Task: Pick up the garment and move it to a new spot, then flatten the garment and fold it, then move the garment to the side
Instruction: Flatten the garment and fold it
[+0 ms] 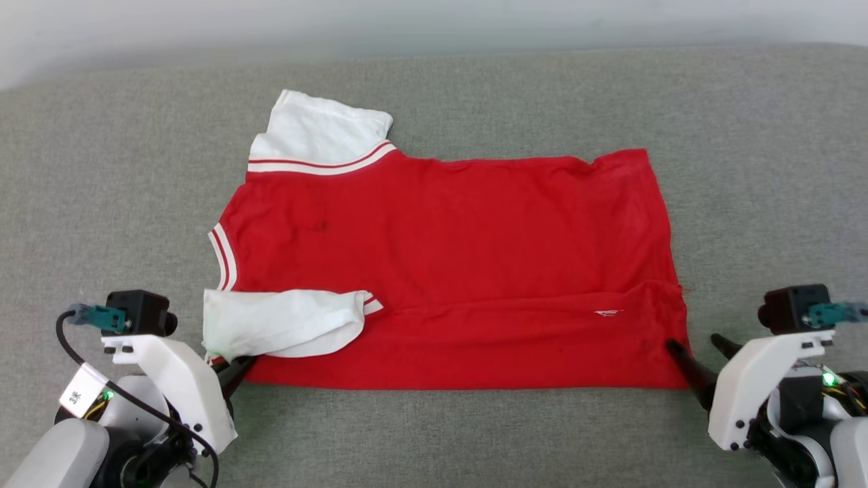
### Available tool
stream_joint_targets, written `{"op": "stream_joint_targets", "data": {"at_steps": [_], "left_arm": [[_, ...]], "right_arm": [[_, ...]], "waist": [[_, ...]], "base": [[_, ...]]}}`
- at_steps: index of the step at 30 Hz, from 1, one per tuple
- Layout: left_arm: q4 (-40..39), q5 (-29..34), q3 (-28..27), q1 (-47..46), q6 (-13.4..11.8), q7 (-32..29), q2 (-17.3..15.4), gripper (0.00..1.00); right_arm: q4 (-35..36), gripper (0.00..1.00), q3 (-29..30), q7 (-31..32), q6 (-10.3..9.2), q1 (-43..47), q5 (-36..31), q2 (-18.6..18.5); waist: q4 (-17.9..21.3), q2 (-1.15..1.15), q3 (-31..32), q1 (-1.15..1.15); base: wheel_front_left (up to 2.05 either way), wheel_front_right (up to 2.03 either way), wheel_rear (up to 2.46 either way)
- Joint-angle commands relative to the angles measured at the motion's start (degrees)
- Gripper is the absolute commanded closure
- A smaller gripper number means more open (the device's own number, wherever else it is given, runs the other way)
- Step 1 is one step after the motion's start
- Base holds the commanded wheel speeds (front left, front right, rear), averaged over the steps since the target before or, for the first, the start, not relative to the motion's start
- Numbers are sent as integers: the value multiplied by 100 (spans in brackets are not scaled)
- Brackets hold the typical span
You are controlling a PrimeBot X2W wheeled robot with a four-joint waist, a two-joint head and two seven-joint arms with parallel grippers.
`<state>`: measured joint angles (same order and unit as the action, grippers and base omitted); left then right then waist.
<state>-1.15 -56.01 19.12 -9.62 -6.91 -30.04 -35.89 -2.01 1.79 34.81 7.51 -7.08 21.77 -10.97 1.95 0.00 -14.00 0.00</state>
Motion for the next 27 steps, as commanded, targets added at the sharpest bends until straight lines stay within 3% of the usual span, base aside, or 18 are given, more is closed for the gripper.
{"op": "stream_joint_targets", "data": {"at_steps": [1, 8, 9, 10, 11, 21, 27], "left_arm": [[-126, 44, 12, -79, -38, -1, -35, 100], [-286, 140, 82, -164, -44, 41, 15, 100], [-286, 147, 85, -165, -40, 57, 17, 100], [-283, 138, 86, -163, -37, 65, 24, 100], [-274, 138, 86, -155, -34, 69, 27, 100], [-319, 59, 25, 290, -59, 247, 16, 100], [-313, -59, 17, 793, -205, 224, -36, 100]], "right_arm": [[-151, 0, -103, 196, -4, -184, 13, -49], [-875, 0, -415, 868, -4, -194, 158, 44], [-959, 23, -462, 950, -3, -169, 199, 75], [-1018, 87, -496, 1000, -2, -175, 258, 121], [-1044, 100, -519, 995, -2, -197, 265, 127], [-700, 100, -437, 666, -4, -307, 393, -139], [-511, 100, -430, 743, -4, 54, 483, -207]], "waist": [[-58, 0, -109, 0], [-123, 0, -250, 0], [-126, 0, -262, 0], [-125, 0, -271, 0], [-121, 0, -273, 0], [-37, 0, 275, 0], [-50, 0, 853, 0]], "base": [[0, 0, 0], [0, 0, 0], [0, 0, 0], [0, 0, 0], [0, 0, 0], [0, 0, 0], [0, 0, 0]]}}
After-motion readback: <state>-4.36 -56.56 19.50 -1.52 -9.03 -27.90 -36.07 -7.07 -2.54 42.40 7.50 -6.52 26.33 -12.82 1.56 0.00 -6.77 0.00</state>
